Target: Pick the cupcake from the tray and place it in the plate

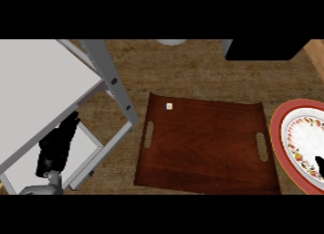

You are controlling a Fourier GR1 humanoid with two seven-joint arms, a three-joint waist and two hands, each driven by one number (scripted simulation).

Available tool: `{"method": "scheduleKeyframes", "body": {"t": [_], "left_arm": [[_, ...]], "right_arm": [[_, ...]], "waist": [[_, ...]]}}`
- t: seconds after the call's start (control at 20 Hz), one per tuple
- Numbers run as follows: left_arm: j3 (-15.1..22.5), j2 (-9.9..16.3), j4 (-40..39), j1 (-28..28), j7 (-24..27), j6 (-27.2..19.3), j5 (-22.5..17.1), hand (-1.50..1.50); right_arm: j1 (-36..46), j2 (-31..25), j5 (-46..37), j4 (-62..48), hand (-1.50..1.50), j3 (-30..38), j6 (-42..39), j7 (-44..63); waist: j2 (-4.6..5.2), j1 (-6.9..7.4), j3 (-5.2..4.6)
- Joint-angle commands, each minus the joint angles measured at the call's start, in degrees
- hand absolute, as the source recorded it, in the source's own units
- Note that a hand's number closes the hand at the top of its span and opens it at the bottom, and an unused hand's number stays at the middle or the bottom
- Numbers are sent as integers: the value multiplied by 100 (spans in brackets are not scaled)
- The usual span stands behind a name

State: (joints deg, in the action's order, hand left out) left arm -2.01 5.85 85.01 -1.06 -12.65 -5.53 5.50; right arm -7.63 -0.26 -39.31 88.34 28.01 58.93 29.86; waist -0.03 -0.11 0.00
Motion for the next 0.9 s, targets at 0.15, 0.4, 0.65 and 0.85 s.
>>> {"method": "scheduleKeyframes", "body": {"t": [0.15,0.4,0.65,0.85], "left_arm": [[96,-182,130,-30,-86,-162,127,0],[48,-131,-14,-16,-28,-53,73,0],[62,-137,-70,191,209,-78,162,0],[123,-119,343,233,-160,-30,140,0]], "right_arm": [[-645,26,10,262,-150,-419,565,490],[-1354,26,215,299,-150,-1249,1663,328],[-1625,26,436,587,-150,-923,1605,182],[-1752,26,608,430,-150,-772,1686,212]], "waist": [[0,-4,0],[-4,-20,1],[-2,-25,0],[-4,-18,1]]}}
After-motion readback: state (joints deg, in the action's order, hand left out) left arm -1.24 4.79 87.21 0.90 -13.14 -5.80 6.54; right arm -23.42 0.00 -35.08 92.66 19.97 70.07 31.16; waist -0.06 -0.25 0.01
